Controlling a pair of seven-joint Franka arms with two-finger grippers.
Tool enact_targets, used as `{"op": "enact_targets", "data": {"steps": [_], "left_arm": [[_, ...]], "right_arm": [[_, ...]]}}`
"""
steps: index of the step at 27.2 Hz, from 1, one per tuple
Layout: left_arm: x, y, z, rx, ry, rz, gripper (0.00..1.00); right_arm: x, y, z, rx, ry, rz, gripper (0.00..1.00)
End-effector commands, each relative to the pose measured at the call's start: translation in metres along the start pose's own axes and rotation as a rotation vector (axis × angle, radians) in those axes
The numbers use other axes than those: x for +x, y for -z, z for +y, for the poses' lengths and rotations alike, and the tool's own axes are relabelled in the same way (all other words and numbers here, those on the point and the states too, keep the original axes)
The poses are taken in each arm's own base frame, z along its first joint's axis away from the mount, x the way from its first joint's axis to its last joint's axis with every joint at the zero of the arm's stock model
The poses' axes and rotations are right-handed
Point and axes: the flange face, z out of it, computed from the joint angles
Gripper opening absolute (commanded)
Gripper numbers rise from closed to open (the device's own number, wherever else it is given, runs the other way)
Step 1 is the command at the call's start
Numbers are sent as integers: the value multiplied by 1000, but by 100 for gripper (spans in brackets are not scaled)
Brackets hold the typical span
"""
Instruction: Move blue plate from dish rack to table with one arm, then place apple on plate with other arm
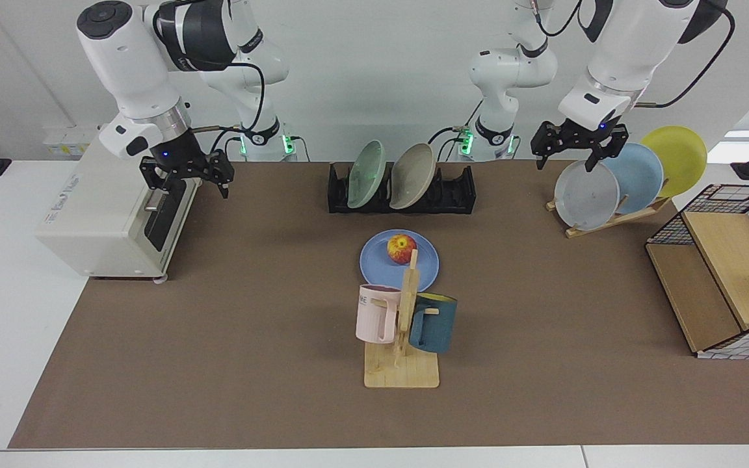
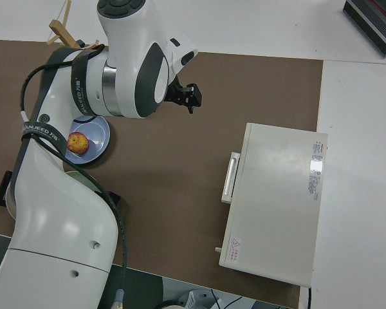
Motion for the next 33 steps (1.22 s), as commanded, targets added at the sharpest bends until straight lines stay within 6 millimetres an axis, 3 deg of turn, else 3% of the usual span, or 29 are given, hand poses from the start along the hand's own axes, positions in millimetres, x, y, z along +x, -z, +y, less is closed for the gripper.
{"op": "enact_targets", "data": {"steps": [1, 8, 12, 24, 26, 33], "left_arm": [[-4, 7, -2, 6, 12, -2, 100], [-4, 7, -2, 6, 12, 0, 100], [-4, 7, -2, 6, 12, -2, 100], [-4, 7, -3, 6, 12, -2, 100], [-4, 7, -3, 7, 12, 0, 100], [-5, 8, -2, 6, 12, 0, 100]], "right_arm": [[-2, 9, 17, -30, 5, 6, 100], [-6, 10, 37, -46, -25, -6, 100], [-1, 22, 27, -62, -14, 11, 100], [-3, 24, 20, -59, -56, 7, 100], [-2, 23, 12, -56, -43, 3, 100], [-2, 23, 16, -53, -53, -2, 100]]}}
